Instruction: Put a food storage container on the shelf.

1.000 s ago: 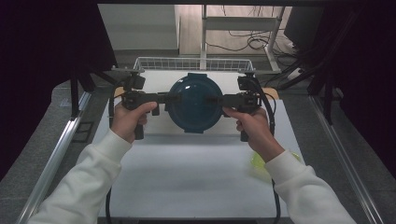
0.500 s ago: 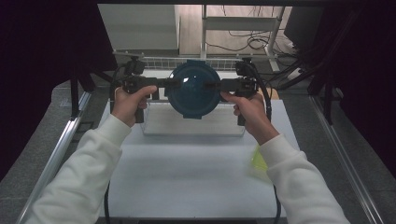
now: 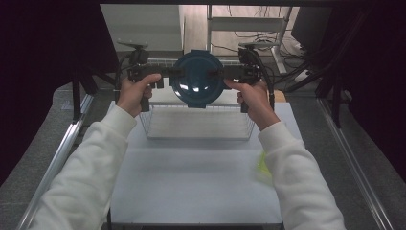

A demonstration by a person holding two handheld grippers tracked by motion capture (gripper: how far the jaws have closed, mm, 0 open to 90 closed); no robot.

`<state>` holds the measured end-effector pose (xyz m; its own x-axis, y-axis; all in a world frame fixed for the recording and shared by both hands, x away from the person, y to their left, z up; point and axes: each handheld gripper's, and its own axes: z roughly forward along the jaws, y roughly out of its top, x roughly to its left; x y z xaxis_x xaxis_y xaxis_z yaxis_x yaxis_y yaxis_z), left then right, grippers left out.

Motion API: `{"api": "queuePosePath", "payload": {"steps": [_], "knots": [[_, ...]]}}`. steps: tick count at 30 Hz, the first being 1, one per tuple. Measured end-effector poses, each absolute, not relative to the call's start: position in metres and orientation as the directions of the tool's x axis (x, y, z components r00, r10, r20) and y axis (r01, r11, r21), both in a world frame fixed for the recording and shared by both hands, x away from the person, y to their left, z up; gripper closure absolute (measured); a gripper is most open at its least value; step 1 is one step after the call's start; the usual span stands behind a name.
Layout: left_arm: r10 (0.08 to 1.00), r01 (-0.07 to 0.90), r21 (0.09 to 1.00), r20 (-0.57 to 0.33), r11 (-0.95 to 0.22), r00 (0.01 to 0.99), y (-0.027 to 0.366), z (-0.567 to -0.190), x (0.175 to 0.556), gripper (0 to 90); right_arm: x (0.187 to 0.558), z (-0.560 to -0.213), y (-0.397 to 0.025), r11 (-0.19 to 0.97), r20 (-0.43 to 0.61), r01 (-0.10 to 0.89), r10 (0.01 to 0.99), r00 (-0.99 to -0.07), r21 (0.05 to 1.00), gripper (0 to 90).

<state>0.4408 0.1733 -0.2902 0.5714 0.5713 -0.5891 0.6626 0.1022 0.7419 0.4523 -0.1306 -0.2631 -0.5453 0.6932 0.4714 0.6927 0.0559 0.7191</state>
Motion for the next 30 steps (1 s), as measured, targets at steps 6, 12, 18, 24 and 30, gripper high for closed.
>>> {"api": "queuePosePath", "payload": {"steps": [6, 12, 18, 24, 30], "knots": [[0.564, 0.679, 0.728, -0.603, 0.099, 0.564, 0.173, -0.299, 0.455, 41.6, 0.466, -0.267, -0.131, 0.053, 0.481, 0.711, 0.700, -0.527, 0.701, 30.1], [0.554, 0.707, 0.700, -0.630, 0.100, 0.545, 0.170, -0.309, 0.467, 41.6, 0.476, -0.275, -0.134, 0.053, 0.489, 0.730, 0.709, -0.508, 0.681, 30.3], [0.550, 0.722, 0.682, -0.650, 0.119, 0.524, 0.170, -0.315, 0.474, 41.9, 0.486, -0.283, -0.136, 0.037, 0.516, 0.753, 0.706, -0.485, 0.657, 30.3], [0.545, 0.734, 0.664, -0.672, 0.143, 0.501, 0.170, -0.319, 0.480, 42.2, 0.493, -0.287, -0.137, 0.010, 0.541, 0.763, 0.700, -0.467, 0.646, 30.5], [0.531, 0.762, 0.625, -0.709, 0.169, 0.464, 0.171, -0.324, 0.491, 42.3, 0.503, -0.293, -0.138, -0.032, 0.581, 0.784, 0.691, -0.431, 0.620, 30.8]]}}
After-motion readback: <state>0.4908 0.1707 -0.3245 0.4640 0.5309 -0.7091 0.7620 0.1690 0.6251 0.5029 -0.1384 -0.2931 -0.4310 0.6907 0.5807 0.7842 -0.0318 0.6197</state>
